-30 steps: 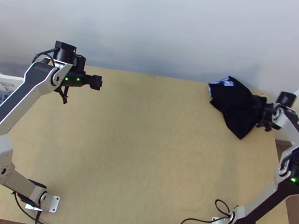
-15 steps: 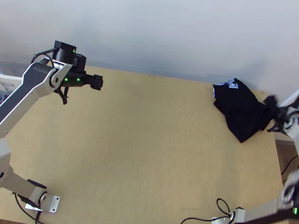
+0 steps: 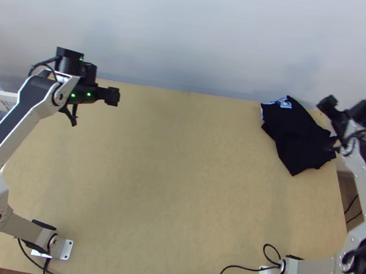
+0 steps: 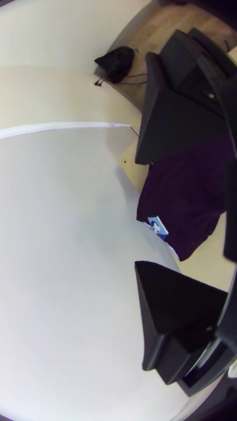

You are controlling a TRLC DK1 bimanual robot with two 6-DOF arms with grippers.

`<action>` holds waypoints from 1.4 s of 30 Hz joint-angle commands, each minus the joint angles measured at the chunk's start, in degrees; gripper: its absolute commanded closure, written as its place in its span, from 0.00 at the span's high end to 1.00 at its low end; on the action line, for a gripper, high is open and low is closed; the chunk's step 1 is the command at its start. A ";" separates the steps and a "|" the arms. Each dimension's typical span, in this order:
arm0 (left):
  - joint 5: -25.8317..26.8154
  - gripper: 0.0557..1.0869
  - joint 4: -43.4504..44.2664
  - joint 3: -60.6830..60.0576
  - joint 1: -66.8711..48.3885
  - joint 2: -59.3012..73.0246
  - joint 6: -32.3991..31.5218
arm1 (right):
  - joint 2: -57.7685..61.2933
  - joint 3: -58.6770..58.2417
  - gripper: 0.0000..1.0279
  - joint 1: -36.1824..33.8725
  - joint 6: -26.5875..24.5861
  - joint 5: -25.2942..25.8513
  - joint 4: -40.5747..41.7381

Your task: Fold the t-shirt

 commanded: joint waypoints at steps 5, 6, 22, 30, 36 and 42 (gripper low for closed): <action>0.21 0.96 0.71 0.45 4.71 -4.94 -2.80 | 9.98 -1.54 0.97 5.87 -10.39 5.74 6.21; 0.21 0.96 0.80 0.01 5.42 -5.38 -2.88 | 11.56 -1.27 0.97 6.40 -10.75 5.92 6.30; 0.21 0.96 2.82 -7.90 12.89 -13.56 -2.88 | 22.46 2.24 0.97 9.83 -17.78 11.80 7.09; 0.21 0.96 9.94 -8.69 17.99 -18.74 -4.99 | 0.49 10.15 0.97 10.97 -18.13 10.93 -3.63; -2.34 0.96 20.66 -13.52 21.24 -28.32 -2.53 | -13.49 18.15 0.97 11.41 -17.78 9.78 -12.69; -2.86 0.96 28.57 -22.14 26.42 -40.80 0.72 | -30.10 12.70 0.97 11.41 -17.69 9.70 -10.49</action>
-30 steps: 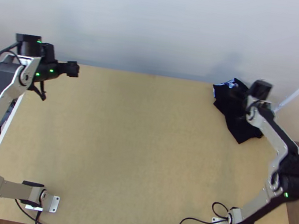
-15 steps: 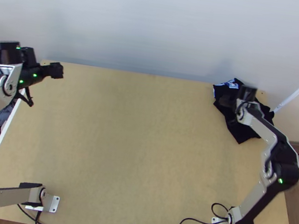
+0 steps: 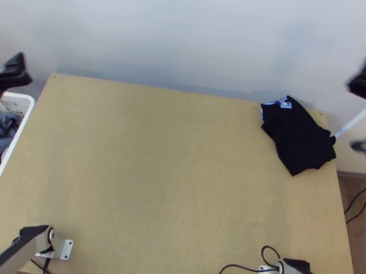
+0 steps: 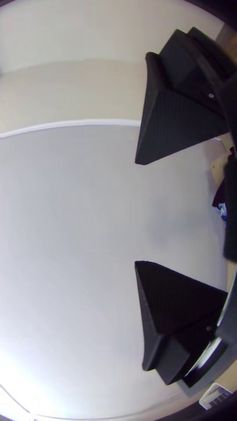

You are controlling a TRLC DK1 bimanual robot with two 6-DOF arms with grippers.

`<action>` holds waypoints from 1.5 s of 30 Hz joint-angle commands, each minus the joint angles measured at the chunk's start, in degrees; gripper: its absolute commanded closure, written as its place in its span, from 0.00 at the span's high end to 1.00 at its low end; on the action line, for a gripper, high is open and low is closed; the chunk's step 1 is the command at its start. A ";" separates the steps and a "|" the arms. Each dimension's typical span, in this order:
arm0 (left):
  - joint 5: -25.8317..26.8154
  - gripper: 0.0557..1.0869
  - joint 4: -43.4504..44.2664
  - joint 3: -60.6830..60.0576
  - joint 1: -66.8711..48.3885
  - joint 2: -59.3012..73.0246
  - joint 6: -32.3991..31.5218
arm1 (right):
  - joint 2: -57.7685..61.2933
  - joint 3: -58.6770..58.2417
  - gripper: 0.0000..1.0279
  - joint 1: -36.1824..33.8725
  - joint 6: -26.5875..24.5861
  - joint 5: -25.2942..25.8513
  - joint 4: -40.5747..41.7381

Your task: Fold the t-shirt

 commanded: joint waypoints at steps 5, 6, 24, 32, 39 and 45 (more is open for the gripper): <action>-0.39 0.96 16.31 -21.31 6.66 -20.69 4.56 | -21.42 -20.74 0.97 0.44 -2.95 -1.77 4.79; -0.39 0.96 17.11 -24.38 7.02 -23.67 4.91 | -25.73 -25.93 0.97 0.52 -3.39 -1.85 8.31; -0.39 0.95 18.34 -65.25 6.14 -54.00 1.48 | -65.28 -90.18 0.97 6.06 -2.33 -4.67 36.78; -0.39 0.95 15.35 -70.44 6.58 -54.17 -0.19 | -65.36 -93.16 0.97 5.27 1.01 -4.49 23.60; -0.48 0.95 14.91 -72.46 7.10 -54.00 2.36 | -65.19 -92.99 0.97 1.40 -9.98 -4.76 19.47; -0.48 0.95 15.00 -72.46 7.02 -54.08 2.36 | -65.28 -92.99 0.97 1.49 -9.98 -4.76 19.47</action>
